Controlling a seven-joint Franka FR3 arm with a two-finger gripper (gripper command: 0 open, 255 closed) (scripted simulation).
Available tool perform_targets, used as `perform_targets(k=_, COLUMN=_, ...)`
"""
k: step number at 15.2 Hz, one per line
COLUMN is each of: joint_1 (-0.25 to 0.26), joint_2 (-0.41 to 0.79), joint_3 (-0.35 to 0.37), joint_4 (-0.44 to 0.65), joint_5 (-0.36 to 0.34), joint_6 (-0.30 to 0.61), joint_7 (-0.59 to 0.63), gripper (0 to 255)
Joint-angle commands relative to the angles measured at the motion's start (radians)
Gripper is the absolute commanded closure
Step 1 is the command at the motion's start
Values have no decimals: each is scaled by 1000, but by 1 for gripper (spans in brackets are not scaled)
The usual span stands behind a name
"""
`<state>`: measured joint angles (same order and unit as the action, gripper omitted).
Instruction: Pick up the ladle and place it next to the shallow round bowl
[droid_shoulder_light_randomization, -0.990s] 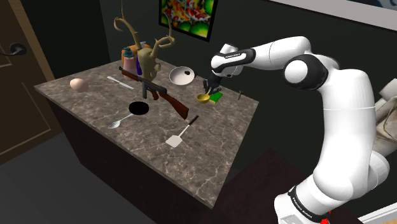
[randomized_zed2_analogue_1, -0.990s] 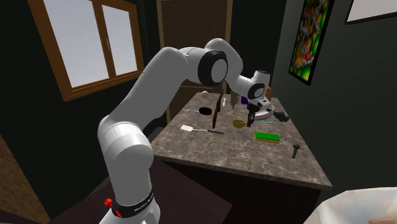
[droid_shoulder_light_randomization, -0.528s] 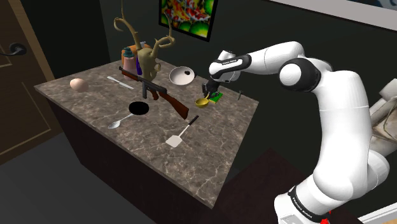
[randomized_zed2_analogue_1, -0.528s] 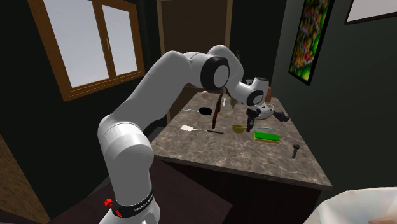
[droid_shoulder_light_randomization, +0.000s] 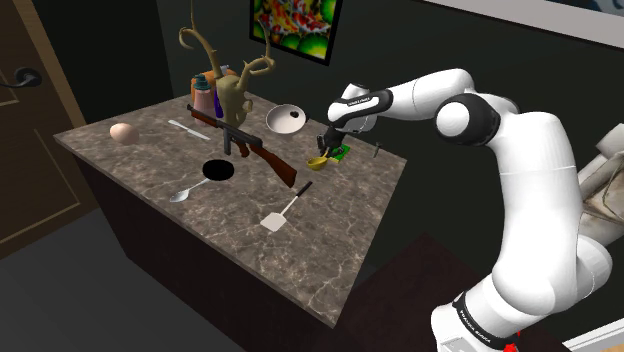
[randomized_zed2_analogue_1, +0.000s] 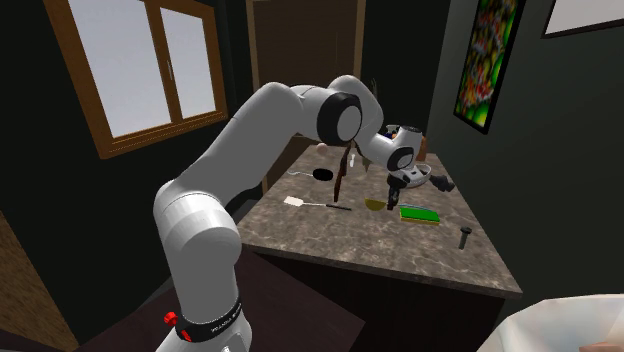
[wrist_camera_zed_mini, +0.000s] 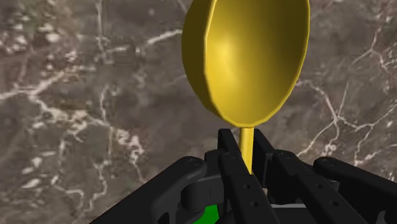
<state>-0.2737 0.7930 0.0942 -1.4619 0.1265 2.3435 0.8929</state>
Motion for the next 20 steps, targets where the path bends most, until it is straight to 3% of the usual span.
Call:
perform_targets(k=1, joint_1=1, joint_2=1, joint_3=1, joint_4=-3, joint_5=0, joint_6=-1, joint_7=0, gripper=255)
perform_targets(k=2, joint_1=1, joint_2=1, joint_3=0, joint_4=-3, joint_5=0, joint_6=-1, joint_7=0, gripper=255)
perform_targets(k=3, joint_1=0, joint_2=2, joint_3=0, joint_4=-1, joint_5=0, joint_6=-2, joint_7=-1, gripper=0)
perform_targets(k=8, joint_1=1, joint_2=1, joint_3=0, joint_4=-3, joint_5=0, joint_6=-1, joint_7=0, gripper=0)
perform_targets(k=12, joint_1=-13, joint_2=-90, joint_3=0, joint_4=-25, joint_5=1, joint_6=-70, joint_7=-1, gripper=0)
perform_targets(k=20, joint_1=-13, joint_2=-90, joint_3=0, joint_4=-25, joint_5=1, joint_6=-70, joint_7=-1, gripper=0)
